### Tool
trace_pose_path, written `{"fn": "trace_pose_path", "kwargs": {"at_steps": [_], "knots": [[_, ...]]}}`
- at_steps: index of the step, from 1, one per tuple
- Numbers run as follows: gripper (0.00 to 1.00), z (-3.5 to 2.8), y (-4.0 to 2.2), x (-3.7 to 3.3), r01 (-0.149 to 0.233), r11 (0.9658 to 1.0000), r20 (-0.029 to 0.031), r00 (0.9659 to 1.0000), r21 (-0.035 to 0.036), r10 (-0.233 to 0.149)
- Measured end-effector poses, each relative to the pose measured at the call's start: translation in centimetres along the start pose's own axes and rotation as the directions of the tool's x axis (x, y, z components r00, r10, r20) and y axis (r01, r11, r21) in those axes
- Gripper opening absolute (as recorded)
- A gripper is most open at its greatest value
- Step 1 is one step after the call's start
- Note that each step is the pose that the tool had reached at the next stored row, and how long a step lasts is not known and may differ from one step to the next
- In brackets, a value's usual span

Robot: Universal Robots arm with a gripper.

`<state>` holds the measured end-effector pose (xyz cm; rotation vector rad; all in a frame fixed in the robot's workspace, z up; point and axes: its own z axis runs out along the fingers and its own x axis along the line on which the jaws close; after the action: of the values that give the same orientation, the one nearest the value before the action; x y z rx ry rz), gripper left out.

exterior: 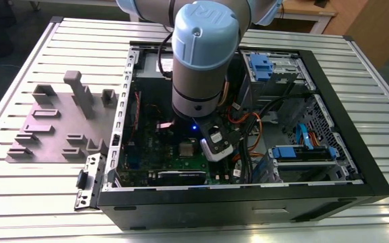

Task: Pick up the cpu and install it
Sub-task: 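Place the cpu into insertion slot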

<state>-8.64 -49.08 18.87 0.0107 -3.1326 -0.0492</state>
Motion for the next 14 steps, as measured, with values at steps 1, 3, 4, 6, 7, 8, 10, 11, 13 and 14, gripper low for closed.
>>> {"fn": "trace_pose_path", "kwargs": {"at_steps": [1, 3, 4, 6, 7, 8, 10, 11, 13, 14], "knots": [[0.55, 0.00, 0.00, -0.06, 0.000, 1.0000, 0.0000, 1.0000, 0.0001, 0.000], [0.55, 0.00, 0.00, -0.08, 0.000, 1.0000, 0.0000, 1.0000, 0.0001, 0.000], [0.55, -0.01, 0.00, -0.09, 0.000, 1.0000, 0.0000, 1.0000, 0.0001, 0.000], [0.55, 0.00, 0.00, -0.10, 0.000, 1.0000, 0.0000, 1.0000, 0.0001, 0.000], [0.55, 0.00, 0.00, -0.10, 0.000, 1.0000, 0.0000, 1.0000, 0.0001, 0.000], [0.55, -0.01, 0.00, -0.10, 0.000, 1.0000, 0.0000, 1.0000, 0.0000, 0.000], [0.55, -0.09, 0.00, -0.10, 0.000, 1.0000, 0.0000, 1.0000, 0.0002, 0.000], [0.55, -0.14, 0.00, -0.10, 0.000, 1.0000, 0.0000, 1.0000, 0.0002, 0.000], [0.55, -0.18, 0.01, -0.10, 0.000, 1.0000, 0.0002, 1.0000, -0.0003, 0.000], [0.55, -0.18, 0.01, -0.10, 0.000, 1.0000, 0.0002, 1.0000, -0.0003, 0.000]]}}
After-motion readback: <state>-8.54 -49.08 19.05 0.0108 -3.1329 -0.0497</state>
